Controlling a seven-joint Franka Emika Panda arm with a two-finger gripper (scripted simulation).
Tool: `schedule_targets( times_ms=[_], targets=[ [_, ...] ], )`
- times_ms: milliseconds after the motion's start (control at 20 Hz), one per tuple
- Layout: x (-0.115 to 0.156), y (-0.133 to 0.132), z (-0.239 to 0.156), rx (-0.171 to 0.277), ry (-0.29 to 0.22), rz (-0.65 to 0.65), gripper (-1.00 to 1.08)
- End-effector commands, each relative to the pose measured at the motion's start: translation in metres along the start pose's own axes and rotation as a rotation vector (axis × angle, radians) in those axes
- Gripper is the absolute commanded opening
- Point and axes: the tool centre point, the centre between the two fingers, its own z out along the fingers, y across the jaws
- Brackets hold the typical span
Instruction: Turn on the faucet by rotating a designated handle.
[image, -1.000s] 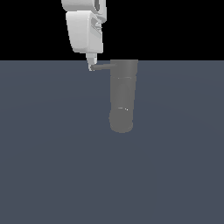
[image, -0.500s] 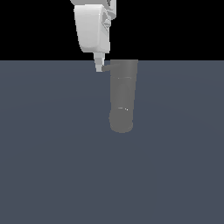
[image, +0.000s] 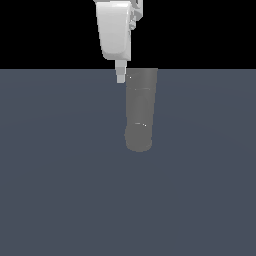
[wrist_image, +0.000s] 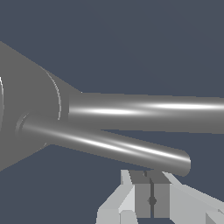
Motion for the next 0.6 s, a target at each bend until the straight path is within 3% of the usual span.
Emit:
schedule_targets(
  times_ms=[0,550],
  targets=[
    [0.031,-0.001,0.0,-0.001,0.001,0.03,-1.0],
    [0.101,0.0,-0.001,-0.003,0.001,0.041,-1.0]
  ],
)
